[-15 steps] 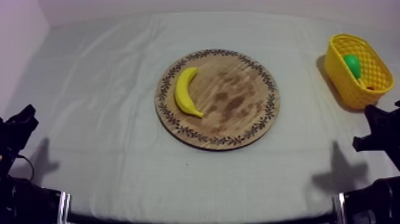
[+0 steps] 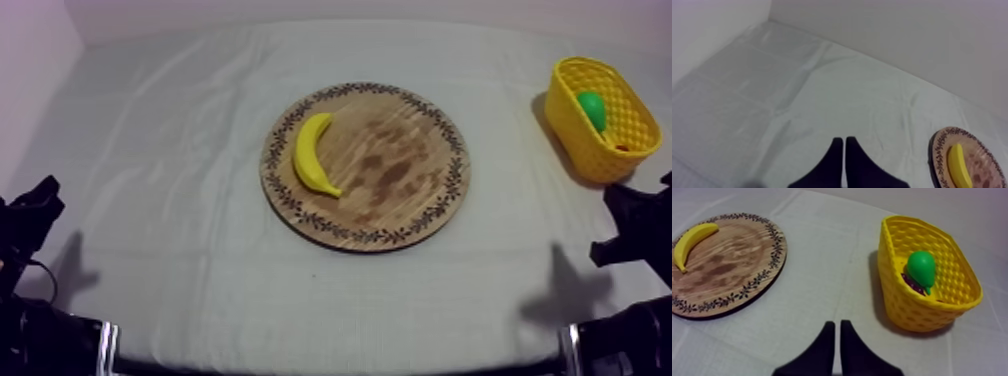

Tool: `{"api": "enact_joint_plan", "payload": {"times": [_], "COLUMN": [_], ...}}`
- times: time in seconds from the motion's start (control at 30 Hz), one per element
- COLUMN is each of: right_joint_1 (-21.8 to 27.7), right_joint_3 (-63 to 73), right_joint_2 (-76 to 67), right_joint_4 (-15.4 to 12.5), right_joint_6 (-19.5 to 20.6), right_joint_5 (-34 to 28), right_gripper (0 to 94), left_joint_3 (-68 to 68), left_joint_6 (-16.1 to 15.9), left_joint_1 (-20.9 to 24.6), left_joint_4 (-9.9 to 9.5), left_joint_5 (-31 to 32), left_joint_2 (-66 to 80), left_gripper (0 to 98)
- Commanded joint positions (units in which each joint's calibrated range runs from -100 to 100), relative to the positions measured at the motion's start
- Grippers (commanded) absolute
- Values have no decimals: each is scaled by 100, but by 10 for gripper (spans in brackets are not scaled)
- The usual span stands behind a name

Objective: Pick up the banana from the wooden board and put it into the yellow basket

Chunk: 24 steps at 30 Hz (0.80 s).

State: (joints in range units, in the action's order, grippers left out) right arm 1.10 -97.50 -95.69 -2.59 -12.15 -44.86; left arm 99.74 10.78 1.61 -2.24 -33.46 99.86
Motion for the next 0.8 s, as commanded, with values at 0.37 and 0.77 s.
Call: {"api": "enact_joint_plan", "payload": {"times": [0.37,0.77], "right_joint_1": [-476,-1190], "right_joint_3": [1304,5775], "right_joint_2": [625,3235], "right_joint_4": [95,-233], "right_joint_6": [160,945], "right_joint_5": [-22,-1271], "right_gripper": [97,131], "left_joint_3": [4,4], "left_joint_6": [-1,-1], "left_joint_1": [2,2], "left_joint_4": [2,2], "left_joint_5": [0,0], "left_joint_2": [-3,-3], "left_gripper": [1,1]}}
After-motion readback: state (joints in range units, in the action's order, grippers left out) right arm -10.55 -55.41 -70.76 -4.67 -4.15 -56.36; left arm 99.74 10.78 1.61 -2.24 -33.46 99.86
